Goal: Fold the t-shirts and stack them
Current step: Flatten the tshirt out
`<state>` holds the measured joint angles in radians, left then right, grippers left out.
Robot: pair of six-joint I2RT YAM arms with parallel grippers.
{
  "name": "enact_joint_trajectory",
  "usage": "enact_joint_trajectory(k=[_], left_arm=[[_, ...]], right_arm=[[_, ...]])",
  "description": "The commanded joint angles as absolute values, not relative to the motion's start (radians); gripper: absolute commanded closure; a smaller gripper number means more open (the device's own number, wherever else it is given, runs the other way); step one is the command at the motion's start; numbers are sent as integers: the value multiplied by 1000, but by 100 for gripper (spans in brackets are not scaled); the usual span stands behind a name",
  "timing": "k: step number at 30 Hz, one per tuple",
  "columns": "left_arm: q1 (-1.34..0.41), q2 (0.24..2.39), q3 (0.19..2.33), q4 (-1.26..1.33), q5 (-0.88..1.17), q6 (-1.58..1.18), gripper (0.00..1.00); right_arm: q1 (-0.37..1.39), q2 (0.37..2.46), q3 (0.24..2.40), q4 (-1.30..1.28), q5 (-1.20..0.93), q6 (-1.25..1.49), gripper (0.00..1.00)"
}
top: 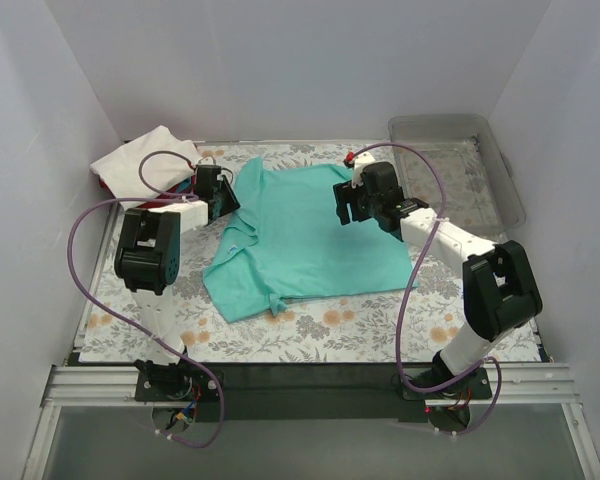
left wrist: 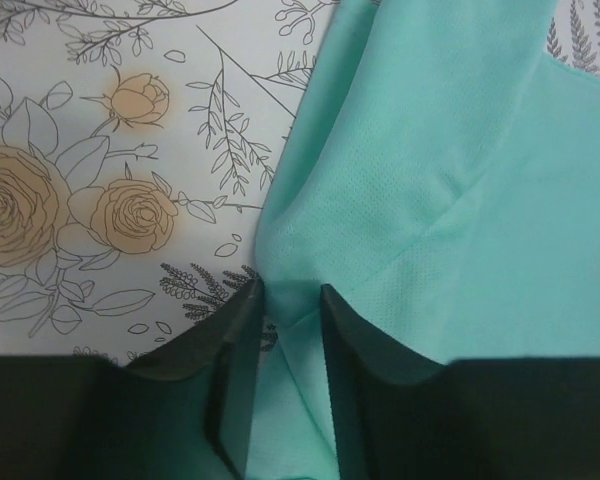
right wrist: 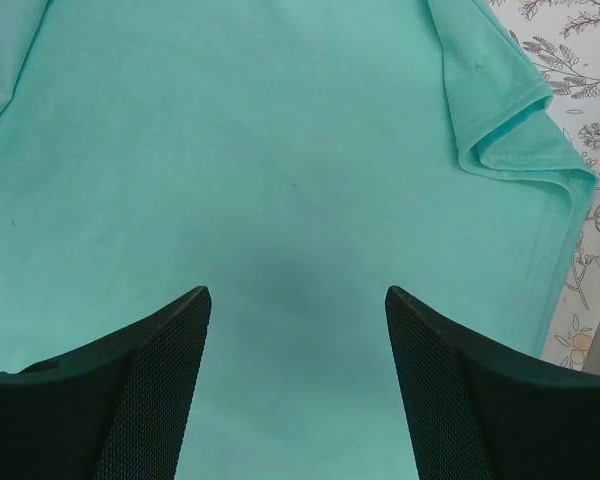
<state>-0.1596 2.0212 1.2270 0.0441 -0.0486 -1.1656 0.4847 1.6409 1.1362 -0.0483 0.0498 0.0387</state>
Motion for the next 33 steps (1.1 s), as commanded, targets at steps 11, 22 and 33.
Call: enact_joint_trajectory(k=[11,22,33], left_arm=[[-132,1979,1345,12,-71,-1132,100],[-69,2083,1632,-107,-103,-1010,100],[-80,2042,1608,-89,-127,-1012,11]], right_arm=[[483,1592,1118,-25,107,46,36],[483,1598,1117,-38,100,45,36],[460,1693,1250,-66,147,43,32]])
